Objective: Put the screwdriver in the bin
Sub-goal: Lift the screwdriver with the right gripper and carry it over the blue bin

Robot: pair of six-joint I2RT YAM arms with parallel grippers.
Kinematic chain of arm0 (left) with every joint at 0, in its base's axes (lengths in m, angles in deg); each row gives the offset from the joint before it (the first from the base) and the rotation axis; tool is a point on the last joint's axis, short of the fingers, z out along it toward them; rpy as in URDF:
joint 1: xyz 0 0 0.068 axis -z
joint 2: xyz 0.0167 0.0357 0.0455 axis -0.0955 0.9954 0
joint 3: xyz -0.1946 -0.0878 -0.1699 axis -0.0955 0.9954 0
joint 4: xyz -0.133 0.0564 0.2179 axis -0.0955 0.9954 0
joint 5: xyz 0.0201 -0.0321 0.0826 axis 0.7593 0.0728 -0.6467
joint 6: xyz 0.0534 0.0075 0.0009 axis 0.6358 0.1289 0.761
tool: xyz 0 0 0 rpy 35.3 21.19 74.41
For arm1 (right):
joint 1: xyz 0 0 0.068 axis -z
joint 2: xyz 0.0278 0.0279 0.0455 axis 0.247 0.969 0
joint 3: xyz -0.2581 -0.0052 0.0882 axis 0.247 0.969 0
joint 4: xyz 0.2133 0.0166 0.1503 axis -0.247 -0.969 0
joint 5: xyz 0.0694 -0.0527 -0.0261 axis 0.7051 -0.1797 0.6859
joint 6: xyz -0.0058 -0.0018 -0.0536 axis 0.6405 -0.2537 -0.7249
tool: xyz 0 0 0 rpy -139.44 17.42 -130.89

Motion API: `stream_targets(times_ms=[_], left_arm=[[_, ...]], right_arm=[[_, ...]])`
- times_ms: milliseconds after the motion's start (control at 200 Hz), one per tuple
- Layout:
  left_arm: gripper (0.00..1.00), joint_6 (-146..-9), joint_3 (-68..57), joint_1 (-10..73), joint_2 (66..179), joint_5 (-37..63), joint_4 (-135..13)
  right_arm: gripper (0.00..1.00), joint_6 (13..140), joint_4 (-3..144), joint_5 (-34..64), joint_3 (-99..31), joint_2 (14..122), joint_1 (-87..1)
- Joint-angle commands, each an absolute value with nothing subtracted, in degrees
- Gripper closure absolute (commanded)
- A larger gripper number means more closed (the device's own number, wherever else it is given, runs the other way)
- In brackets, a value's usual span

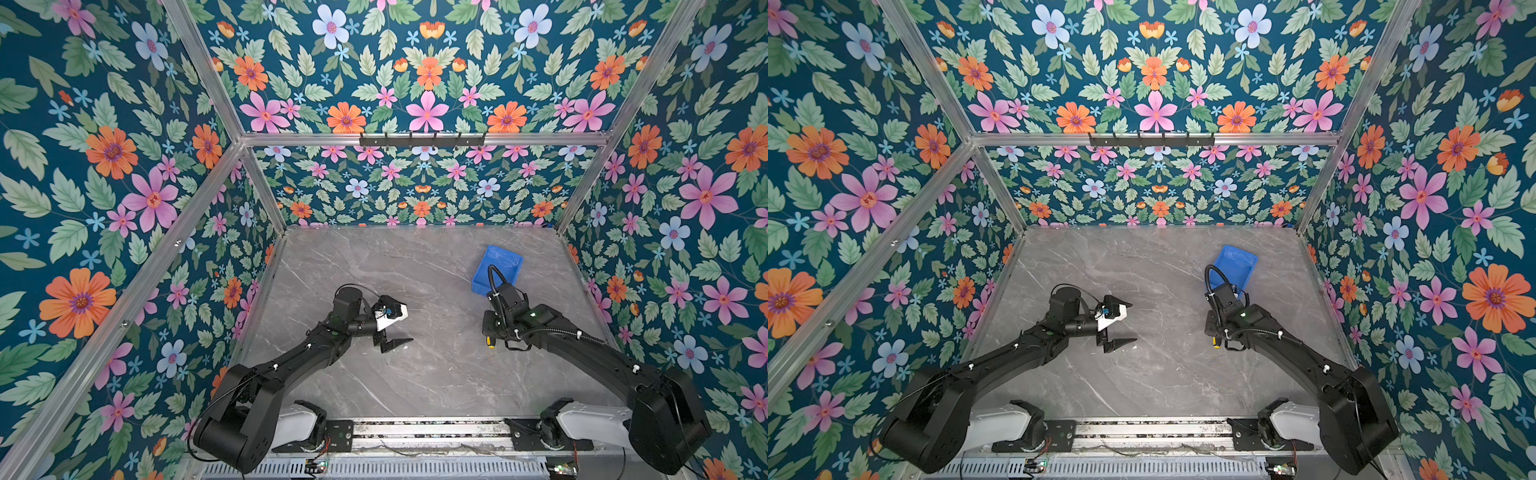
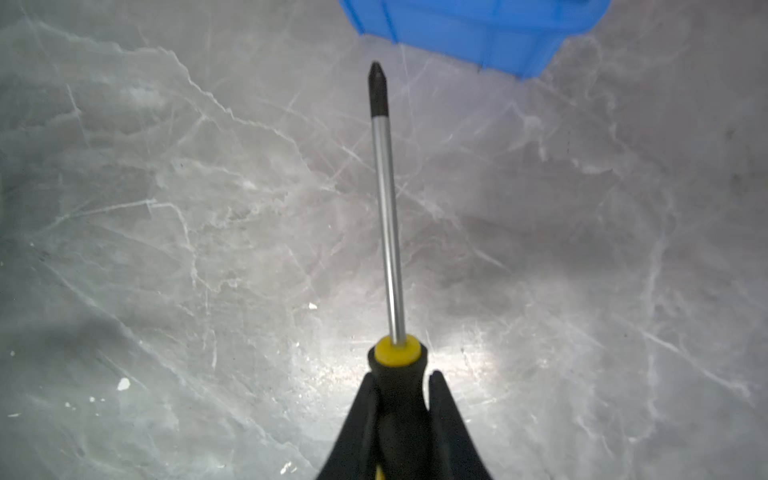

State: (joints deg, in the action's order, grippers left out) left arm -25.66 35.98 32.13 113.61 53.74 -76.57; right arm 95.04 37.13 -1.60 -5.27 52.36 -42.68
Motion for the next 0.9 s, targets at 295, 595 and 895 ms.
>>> stream_targets(times_ms=[295, 595, 895], left_arm=[[0.0, -30.8, 27.5, 33.1, 124.2, 51.9, -88.6], [0.0, -33.0, 20.2, 33.9, 133.0, 53.8, -93.9], [0.0, -36.1, 14.3, 34.3, 140.5, 54.2, -97.8]], right_arm=[[0.93, 84.0, 43.9, -0.2, -15.9, 60.0, -34.6], [0.92, 82.5, 48.9, -0.5, -23.4, 67.4, -30.4], [0.93, 82.1, 50.8, 2.4, -28.0, 73.4, -24.7]])
